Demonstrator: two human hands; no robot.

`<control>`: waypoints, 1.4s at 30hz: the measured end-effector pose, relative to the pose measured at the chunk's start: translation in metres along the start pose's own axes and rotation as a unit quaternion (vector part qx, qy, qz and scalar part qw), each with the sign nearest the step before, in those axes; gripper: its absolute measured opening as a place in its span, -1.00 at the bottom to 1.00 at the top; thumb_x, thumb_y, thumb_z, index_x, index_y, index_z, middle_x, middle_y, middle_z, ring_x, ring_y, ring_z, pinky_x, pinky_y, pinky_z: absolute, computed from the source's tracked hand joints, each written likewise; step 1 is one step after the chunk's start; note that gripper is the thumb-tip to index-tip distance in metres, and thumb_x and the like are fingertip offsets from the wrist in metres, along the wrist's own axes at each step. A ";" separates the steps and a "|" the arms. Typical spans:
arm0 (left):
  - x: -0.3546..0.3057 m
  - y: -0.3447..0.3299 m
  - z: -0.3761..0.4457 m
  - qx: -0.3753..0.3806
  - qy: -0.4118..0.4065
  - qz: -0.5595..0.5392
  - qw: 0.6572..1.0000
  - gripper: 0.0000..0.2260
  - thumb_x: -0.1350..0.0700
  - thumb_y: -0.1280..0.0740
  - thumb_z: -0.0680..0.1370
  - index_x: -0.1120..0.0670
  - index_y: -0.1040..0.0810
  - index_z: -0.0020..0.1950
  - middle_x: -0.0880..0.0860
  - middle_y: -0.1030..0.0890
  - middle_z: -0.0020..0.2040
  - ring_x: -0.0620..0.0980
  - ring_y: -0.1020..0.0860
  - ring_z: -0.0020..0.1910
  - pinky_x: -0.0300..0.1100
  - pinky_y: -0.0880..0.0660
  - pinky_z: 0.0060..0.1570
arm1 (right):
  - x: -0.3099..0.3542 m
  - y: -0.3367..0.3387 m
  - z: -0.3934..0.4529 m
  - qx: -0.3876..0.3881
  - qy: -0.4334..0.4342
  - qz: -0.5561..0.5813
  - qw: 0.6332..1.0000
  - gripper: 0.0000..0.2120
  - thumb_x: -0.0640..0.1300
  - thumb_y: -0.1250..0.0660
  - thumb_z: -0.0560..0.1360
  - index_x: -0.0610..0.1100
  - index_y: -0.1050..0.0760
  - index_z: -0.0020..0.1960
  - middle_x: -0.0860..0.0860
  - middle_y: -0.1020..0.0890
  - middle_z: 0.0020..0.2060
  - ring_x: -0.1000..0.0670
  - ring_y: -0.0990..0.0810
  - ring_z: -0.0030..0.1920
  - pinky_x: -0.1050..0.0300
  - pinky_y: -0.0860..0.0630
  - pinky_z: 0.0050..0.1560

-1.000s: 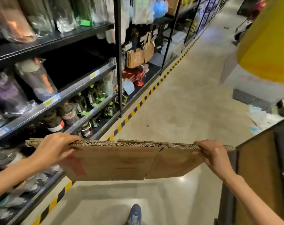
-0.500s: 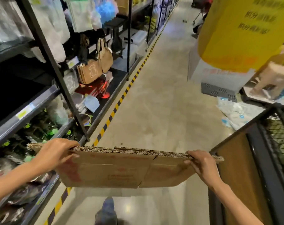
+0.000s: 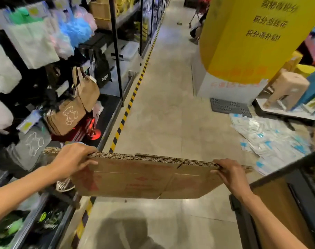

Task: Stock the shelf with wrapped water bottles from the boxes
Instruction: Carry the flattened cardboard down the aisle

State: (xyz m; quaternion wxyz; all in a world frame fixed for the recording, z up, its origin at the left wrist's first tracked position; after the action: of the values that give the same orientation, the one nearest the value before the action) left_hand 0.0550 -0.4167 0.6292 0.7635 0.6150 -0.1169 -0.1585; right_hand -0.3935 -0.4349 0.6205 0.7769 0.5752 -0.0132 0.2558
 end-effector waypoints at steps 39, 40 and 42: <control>0.453 -0.228 1.023 0.027 -0.081 0.012 0.996 -0.64 -0.05 -0.65 0.07 0.06 -0.61 -0.30 -0.02 -0.55 -0.52 0.05 -0.54 -0.56 -0.27 -0.27 -0.62 | -0.399 -0.260 0.953 -0.002 -0.108 -0.013 0.994 -0.69 -0.27 -0.58 0.25 -0.21 -0.66 -0.02 -0.06 -0.69 -0.27 -0.12 -0.65 -0.27 0.00 -0.58 -0.28; 0.465 -0.240 1.053 0.030 -0.083 0.011 0.996 -0.64 -0.05 -0.64 0.09 0.08 -0.62 -0.28 -0.01 -0.56 -0.50 0.06 -0.56 -0.54 -0.26 -0.30 -0.60 | -0.412 -0.268 0.977 -0.004 -0.112 -0.013 0.994 -0.70 -0.27 -0.58 0.25 -0.20 -0.66 -0.03 -0.06 -0.69 -0.28 -0.12 -0.65 -0.27 0.00 -0.58 -0.29; 0.489 -0.270 1.110 0.050 -0.083 0.019 0.995 -0.64 -0.07 -0.61 0.15 0.09 -0.65 -0.21 0.01 -0.60 -0.44 0.08 -0.60 -0.46 -0.18 -0.42 -0.56 | -0.438 -0.285 1.028 -0.013 -0.119 -0.013 0.993 -0.71 -0.29 -0.58 0.25 -0.19 -0.66 -0.04 -0.05 -0.68 -0.29 -0.11 -0.63 -0.28 0.03 -0.55 -0.30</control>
State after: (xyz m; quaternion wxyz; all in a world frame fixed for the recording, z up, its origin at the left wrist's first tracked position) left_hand 0.0652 -1.6593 0.5971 0.7220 0.6351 -0.1995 -0.1886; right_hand -0.3749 -1.5869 0.5775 0.7808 0.5912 -0.1008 0.1752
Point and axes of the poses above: each hand's wrist, its own z-axis towards the middle knuckle, its own y-axis out of the back of the hand, x = y × z, the point moved 10 cm from there along z, towards the middle knuckle
